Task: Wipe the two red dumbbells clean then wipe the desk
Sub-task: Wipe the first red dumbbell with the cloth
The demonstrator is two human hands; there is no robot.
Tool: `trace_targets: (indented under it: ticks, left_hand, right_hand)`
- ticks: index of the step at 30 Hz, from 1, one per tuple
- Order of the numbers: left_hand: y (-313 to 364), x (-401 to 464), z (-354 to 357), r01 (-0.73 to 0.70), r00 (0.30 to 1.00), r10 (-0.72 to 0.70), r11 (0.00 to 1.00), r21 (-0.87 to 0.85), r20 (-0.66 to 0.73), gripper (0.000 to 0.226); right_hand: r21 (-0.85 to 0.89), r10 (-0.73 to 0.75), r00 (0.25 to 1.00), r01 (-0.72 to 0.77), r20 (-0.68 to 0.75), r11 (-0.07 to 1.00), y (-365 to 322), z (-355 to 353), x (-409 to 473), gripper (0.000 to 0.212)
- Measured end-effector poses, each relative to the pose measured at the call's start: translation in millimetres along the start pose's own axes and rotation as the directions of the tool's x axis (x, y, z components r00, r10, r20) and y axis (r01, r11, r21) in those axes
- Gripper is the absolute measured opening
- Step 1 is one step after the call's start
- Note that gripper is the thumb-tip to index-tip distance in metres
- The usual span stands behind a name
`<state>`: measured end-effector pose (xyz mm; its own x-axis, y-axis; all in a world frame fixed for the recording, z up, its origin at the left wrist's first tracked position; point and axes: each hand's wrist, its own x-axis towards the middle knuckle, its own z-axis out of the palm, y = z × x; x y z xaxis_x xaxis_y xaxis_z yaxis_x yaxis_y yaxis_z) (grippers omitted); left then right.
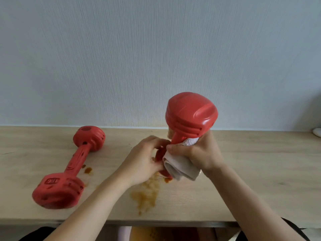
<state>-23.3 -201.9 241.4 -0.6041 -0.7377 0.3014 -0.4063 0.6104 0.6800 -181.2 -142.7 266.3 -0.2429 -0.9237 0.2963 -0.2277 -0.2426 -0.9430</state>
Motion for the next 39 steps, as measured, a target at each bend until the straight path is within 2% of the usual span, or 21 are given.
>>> trace_targets:
  ticks: [3, 5, 7, 8, 9, 11, 13, 15, 18, 20, 23, 24, 27, 31, 33, 36, 39]
  left_hand:
    - [-7, 5, -9, 0.133, 0.988, -0.145, 0.976, -0.172, -0.059, 0.022]
    - [-10, 10, -9, 0.196, 0.976, -0.215, 0.938, -0.287, -0.036, 0.017]
    - [-9, 14, -9, 0.261, 0.960, -0.280, 0.879, -0.399, 0.013, 0.011]
    - [-9, 15, -9, 0.288, 0.953, -0.297, 0.840, -0.460, 0.054, 0.011]
    - [-9, 16, -8, 0.305, 0.950, -0.299, 0.809, -0.503, 0.096, 0.014]
    - [-8, 20, -5, 0.336, 0.940, -0.305, 0.750, -0.570, 0.153, 0.015]
    - [-7, 23, 0, 0.387, 0.917, -0.353, 0.680, -0.623, 0.185, 0.005]
    - [-7, 24, 6, 0.463, 0.882, -0.392, 0.612, -0.641, 0.262, 0.010]
    - [-6, 25, 19, 0.532, 0.846, -0.366, 0.555, -0.640, 0.386, 0.017]
    - [-2, 28, 26, 0.572, 0.819, -0.379, 0.471, -0.672, 0.431, 0.022]
    - [3, 35, 31, 0.636, 0.748, -0.385, 0.185, -0.749, 0.540, 0.024]
    - [1, 38, 32, 0.642, 0.734, -0.389, 0.128, -0.756, 0.557, 0.024]
    - [-9, 42, 34, 0.630, 0.739, -0.406, 0.132, -0.765, 0.538, 0.041]
    - [-8, 44, 31, 0.646, 0.740, -0.308, 0.080, -0.759, 0.598, 0.030]
    - [-9, 45, 28, 0.660, 0.732, -0.272, 0.053, -0.749, 0.625, 0.037]
    - [-9, 46, 27, 0.683, 0.717, -0.252, 0.065, -0.728, 0.650, 0.038]
    - [-6, 47, 26, 0.696, 0.706, -0.270, 0.095, -0.711, 0.655, 0.031]
  right_hand:
    - [-0.178, -0.094, 0.993, 0.080, -0.069, 0.981, -3, -16, 4, 0.023]
    - [-0.368, -0.172, 0.981, 0.127, -0.091, 0.921, 0, -24, 5, 0.022]
    - [-0.579, -0.369, 0.926, 0.256, -0.083, 0.774, 5, -31, 7, 0.019]
    - [-0.657, -0.452, 0.892, 0.325, -0.026, 0.680, 9, -34, 9, 0.014]
    - [-0.708, -0.494, 0.869, 0.370, 0.034, 0.601, 13, -36, 10, 0.019]
    - [-0.748, -0.543, 0.830, 0.441, 0.130, 0.496, 23, -41, 12, 0.017]
    - [-0.769, -0.613, 0.762, 0.516, 0.212, 0.376, 29, -42, 13, 0.012]
    - [-0.763, -0.642, 0.697, 0.591, 0.319, 0.262, 37, -43, 14, 0.016]
    - [-0.719, -0.651, 0.614, 0.679, 0.446, 0.147, 45, -40, 14, 0.019]
    - [-0.686, -0.658, 0.561, 0.721, 0.502, 0.092, 45, -35, 13, 0.014]
    - [-0.650, -0.665, 0.510, 0.758, 0.545, 0.049, 44, -28, 14, 0.017]
    - [-0.637, -0.665, 0.495, 0.770, 0.560, 0.036, 45, -27, 16, 0.017]
    - [-0.613, -0.655, 0.451, 0.790, 0.606, -0.023, 51, -26, 20, 0.018]
    - [-0.567, -0.646, 0.411, 0.823, 0.643, -0.042, 54, -25, 22, 0.020]
    - [-0.549, -0.620, 0.406, 0.834, 0.672, -0.048, 55, -25, 22, 0.021]
    - [-0.549, -0.604, 0.432, 0.836, 0.670, -0.011, 55, -27, 22, 0.023]
    - [-0.605, -0.598, 0.503, 0.795, 0.624, 0.037, 48, -31, 19, 0.025]
